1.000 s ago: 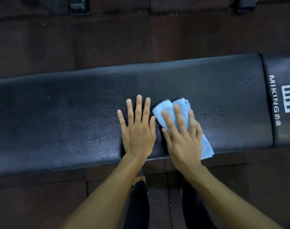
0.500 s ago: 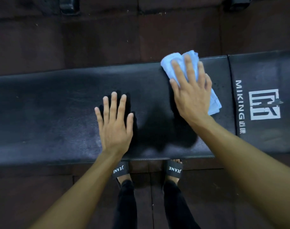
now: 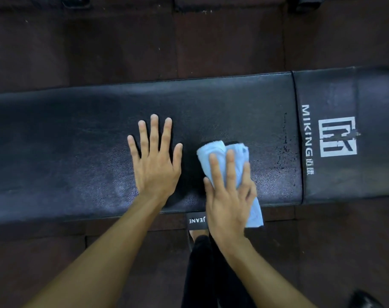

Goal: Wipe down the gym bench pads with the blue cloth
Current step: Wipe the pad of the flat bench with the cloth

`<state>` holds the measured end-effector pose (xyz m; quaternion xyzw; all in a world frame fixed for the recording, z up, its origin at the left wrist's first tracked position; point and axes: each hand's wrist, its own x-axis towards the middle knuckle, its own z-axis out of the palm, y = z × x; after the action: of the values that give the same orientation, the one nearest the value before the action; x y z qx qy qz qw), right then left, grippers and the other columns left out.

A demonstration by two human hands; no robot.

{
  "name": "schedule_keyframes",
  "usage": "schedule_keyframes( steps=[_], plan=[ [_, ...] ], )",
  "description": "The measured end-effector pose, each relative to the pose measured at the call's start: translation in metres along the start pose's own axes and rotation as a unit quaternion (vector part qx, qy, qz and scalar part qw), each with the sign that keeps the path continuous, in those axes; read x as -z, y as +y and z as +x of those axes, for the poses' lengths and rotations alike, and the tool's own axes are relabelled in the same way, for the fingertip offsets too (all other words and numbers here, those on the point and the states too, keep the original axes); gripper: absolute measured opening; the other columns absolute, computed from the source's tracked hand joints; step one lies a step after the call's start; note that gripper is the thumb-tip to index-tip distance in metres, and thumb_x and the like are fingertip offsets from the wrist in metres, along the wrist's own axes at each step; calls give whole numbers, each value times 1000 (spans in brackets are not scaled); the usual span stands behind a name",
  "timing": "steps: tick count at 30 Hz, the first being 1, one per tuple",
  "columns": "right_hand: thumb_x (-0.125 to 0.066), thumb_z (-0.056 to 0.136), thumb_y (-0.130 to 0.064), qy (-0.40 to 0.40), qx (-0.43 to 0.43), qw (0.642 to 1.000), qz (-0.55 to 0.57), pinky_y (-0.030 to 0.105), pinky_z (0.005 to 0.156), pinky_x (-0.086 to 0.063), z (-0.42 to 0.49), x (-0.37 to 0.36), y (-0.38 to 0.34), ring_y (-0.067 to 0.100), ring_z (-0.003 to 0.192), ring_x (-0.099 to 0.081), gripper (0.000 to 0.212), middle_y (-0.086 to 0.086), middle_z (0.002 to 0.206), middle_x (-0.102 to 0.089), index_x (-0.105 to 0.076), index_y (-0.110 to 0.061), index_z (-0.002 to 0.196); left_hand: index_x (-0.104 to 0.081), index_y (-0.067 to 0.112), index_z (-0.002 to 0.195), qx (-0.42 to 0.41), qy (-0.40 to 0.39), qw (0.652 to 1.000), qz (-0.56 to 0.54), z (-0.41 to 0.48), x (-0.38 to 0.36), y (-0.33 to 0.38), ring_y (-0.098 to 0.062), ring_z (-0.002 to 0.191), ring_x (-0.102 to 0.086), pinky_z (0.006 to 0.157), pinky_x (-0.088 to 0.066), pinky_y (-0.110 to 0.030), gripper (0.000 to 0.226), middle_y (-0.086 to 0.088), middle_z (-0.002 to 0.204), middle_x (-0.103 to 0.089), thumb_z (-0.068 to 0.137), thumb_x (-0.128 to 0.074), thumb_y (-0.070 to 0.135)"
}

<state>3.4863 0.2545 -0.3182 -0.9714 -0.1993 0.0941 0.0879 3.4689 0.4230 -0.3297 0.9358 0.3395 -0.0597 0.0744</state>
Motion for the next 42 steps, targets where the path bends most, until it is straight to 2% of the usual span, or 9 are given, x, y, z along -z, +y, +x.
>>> schedule_keyframes(
  steps=[6,11,18,24,28,30,34,39,42],
  plan=[
    [-33,106,-48,13,45,999,16,47,111,-25,106,13,7,31,149,-22,49,-7,167,-19,-29,-41,155,-10,28,157,-2,-2,1000,-9,1,2,0,-24,152,1,122,-3,-53,60,0,165,-3,102,-19,50],
    [-29,107,-48,8,15,1000,14,49,112,-26,159,34,52,32,151,-22,50,-9,168,-14,-25,-42,156,-11,27,157,1,3,1000,-9,0,1,1,-24,152,1,122,-3,-53,61,0,165,-4,101,-23,48],
    [-41,106,-47,8,-29,999,36,47,109,-30,70,37,78,30,148,-25,53,-9,168,-16,-25,-42,157,-8,28,157,9,-9,1000,3,-2,4,6,-23,152,5,122,-1,-53,61,0,165,-1,101,-19,49],
    [-45,103,-50,-22,14,1000,-13,52,99,-36,39,37,96,36,141,-32,55,-5,167,-21,-29,-40,155,-11,26,157,24,-11,998,-52,-4,11,17,-19,152,7,122,1,-52,59,0,165,-2,102,-19,46],
    [-61,98,-35,-4,-11,999,53,49,98,-35,55,43,95,33,125,-41,54,-8,163,-31,-42,-43,148,-21,22,155,-7,7,995,-97,-5,11,68,-19,152,-2,123,1,-48,57,-1,164,-13,102,-28,41],
    [-57,100,-31,2,-8,995,103,49,97,-40,61,53,102,30,117,-39,50,-9,162,-33,-44,-40,148,-25,22,154,-24,13,993,-111,-4,8,104,-20,152,-7,123,-2,-48,55,-1,163,-18,102,-30,39],
    [-41,102,-36,22,1,990,138,49,96,-42,68,81,131,30,116,-38,47,-11,163,-29,-43,-39,149,-28,21,153,-51,19,992,-118,2,1,166,-21,151,-14,122,-8,-50,53,-2,162,-22,102,-34,35],
    [-54,102,-34,10,-58,996,73,56,95,-39,64,87,198,32,123,-35,49,-11,165,-23,-41,-41,149,-24,24,155,-97,6,991,-95,15,-8,223,-22,152,-9,122,-6,-51,53,-1,163,-17,104,-32,35],
    [-47,102,-43,-18,-16,1000,-8,53,97,-38,59,69,222,34,131,-34,50,-6,166,-19,-35,-42,151,-18,25,156,-81,-1,995,-58,16,-18,232,-24,152,-5,122,-8,-54,54,0,164,-11,104,-26,37]
  ],
)
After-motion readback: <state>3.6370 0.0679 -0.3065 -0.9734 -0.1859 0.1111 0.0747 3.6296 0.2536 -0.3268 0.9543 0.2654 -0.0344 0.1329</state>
